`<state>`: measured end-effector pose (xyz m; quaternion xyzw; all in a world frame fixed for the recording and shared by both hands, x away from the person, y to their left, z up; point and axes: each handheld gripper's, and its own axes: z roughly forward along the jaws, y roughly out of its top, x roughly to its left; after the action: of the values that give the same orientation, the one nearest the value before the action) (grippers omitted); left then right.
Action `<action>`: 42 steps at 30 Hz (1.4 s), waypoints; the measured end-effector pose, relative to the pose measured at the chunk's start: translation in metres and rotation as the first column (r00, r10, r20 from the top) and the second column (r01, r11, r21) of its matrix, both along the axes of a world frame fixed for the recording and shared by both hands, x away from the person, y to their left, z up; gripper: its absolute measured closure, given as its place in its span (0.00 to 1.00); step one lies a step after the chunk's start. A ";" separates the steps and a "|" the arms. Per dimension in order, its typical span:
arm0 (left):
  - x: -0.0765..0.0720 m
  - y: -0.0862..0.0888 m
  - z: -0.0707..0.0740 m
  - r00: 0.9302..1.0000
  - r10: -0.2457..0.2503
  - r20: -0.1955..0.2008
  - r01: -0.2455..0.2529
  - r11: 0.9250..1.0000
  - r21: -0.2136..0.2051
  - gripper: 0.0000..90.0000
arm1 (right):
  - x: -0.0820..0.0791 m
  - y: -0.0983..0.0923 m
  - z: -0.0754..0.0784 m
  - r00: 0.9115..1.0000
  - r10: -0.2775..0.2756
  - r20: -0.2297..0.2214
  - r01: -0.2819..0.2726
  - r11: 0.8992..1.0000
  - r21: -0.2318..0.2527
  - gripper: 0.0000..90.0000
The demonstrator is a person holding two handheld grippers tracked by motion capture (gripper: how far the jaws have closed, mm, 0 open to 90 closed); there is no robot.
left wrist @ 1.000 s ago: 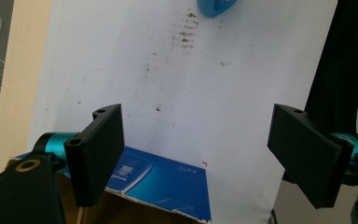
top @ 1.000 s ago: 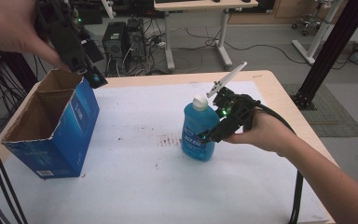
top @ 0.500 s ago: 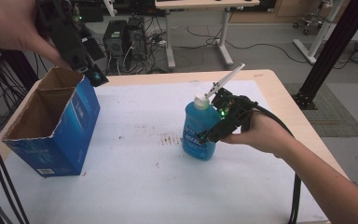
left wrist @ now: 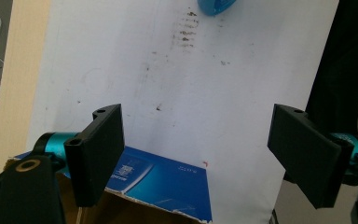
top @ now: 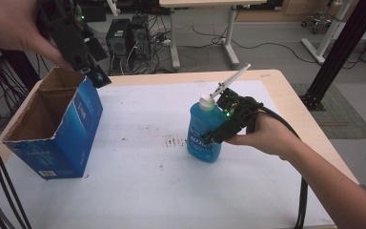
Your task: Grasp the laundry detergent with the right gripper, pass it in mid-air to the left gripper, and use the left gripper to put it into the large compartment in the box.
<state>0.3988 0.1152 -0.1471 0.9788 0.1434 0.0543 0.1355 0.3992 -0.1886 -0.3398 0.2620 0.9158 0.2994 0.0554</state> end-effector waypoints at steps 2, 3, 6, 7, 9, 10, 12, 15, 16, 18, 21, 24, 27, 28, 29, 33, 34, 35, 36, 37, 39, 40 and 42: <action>0.000 0.000 0.000 1.000 -0.002 0.000 0.002 1.000 0.000 0.21 | 0.000 0.000 -0.001 1.000 -0.008 0.002 0.008 1.000 -0.003 0.23; 0.000 0.000 0.000 1.000 -0.004 -0.001 0.004 1.000 0.002 0.21 | 0.000 0.000 -0.001 1.000 -0.006 0.003 0.006 1.000 -0.001 0.23; 0.000 0.001 0.000 1.000 0.000 0.000 0.000 1.000 0.001 0.21 | 0.000 0.002 -0.003 1.000 -0.016 0.008 0.016 1.000 -0.004 0.23; 0.000 0.001 0.000 1.000 0.000 0.000 0.000 1.000 0.001 0.21 | 0.000 0.002 -0.003 1.000 -0.016 0.008 0.016 1.000 -0.004 0.23; 0.001 0.001 0.000 1.000 0.001 -0.001 -0.001 1.000 0.004 0.21 | 0.000 0.002 -0.003 1.000 -0.018 0.011 0.018 1.000 -0.008 0.24; 0.001 0.001 -0.001 1.000 0.002 -0.001 -0.002 1.000 0.004 0.21 | 0.000 0.002 -0.003 1.000 -0.018 0.011 0.018 1.000 -0.008 0.24; 0.001 0.001 0.000 1.000 -0.002 0.000 0.002 1.000 0.005 0.21 | 0.000 0.003 -0.004 1.000 -0.022 0.015 0.022 1.000 -0.007 0.24; 0.000 0.001 0.000 1.000 0.001 0.000 -0.001 1.000 0.006 0.21 | -0.001 0.002 -0.003 0.999 -0.030 0.014 0.030 1.000 -0.002 0.25; 0.000 0.001 -0.001 1.000 0.007 0.001 -0.007 1.000 -0.003 0.21 | -0.001 0.002 -0.003 1.000 -0.028 0.012 0.028 1.000 -0.001 0.31; 0.000 0.001 0.000 1.000 0.002 0.000 -0.002 1.000 0.003 0.21 | -0.001 0.002 -0.003 1.000 -0.028 0.014 0.028 1.000 0.003 0.31; 0.000 0.001 0.000 1.000 0.002 0.001 -0.002 1.000 0.005 0.21 | -0.001 0.002 -0.002 1.000 -0.027 0.014 0.026 1.000 0.006 0.30; -0.001 0.001 0.000 1.000 0.001 0.003 -0.001 1.000 0.003 0.21 | -0.002 0.002 -0.003 0.999 -0.033 0.016 0.033 0.999 0.003 0.30; -0.001 0.000 0.000 1.000 -0.001 0.001 0.001 1.000 0.002 0.21 | -0.003 0.003 -0.004 0.999 -0.028 0.018 0.027 1.000 0.002 0.31; -0.001 0.000 0.000 1.000 -0.001 0.002 0.001 1.000 0.002 0.21 | -0.004 0.003 -0.005 0.999 -0.034 0.025 0.034 0.999 -0.003 0.33; -0.002 0.000 0.000 1.000 0.005 0.002 -0.005 1.000 -0.004 0.21 | -0.004 0.004 -0.005 0.999 -0.039 0.028 0.039 0.999 -0.002 0.33; -0.001 0.001 0.000 1.000 0.000 0.003 0.000 1.000 0.003 0.21 | -0.005 0.004 -0.006 0.999 -0.043 0.032 0.043 0.999 0.001 0.34; -0.001 0.001 0.000 1.000 -0.001 0.003 0.001 1.000 0.003 0.21 | -0.005 0.004 -0.005 0.998 -0.045 0.033 0.045 0.999 0.004 0.35; -0.001 0.001 0.000 1.000 -0.001 0.003 0.001 1.000 0.003 0.21 | -0.005 0.004 -0.005 0.998 -0.045 0.033 0.045 0.999 0.004 0.35; -0.001 0.001 0.000 1.000 -0.002 0.001 0.002 1.000 0.005 0.21 | -0.005 0.004 -0.005 0.998 -0.045 0.033 0.045 0.999 0.004 0.35; -0.001 0.000 0.000 1.000 -0.001 0.001 0.001 1.000 0.004 0.21 | -0.005 0.004 -0.005 0.998 -0.047 0.035 0.047 0.999 0.004 0.36; -0.001 0.000 0.000 1.000 -0.001 0.002 0.001 1.000 0.005 0.21 | -0.005 0.005 -0.006 0.998 -0.049 0.040 0.049 0.999 0.004 0.36; -0.001 0.000 0.000 1.000 -0.001 0.002 0.001 1.000 0.005 0.21 | -0.005 0.005 -0.006 0.998 -0.049 0.040 0.049 0.999 0.004 0.36; -0.001 0.000 0.000 1.000 -0.001 0.002 0.001 1.000 0.004 0.21 | -0.005 0.005 -0.006 0.998 -0.052 0.041 0.052 0.999 0.005 0.36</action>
<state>0.3980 0.1155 -0.1472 0.9791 0.1426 0.0556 0.1336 0.3938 -0.1834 -0.3459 0.2796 0.9067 0.3049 0.0817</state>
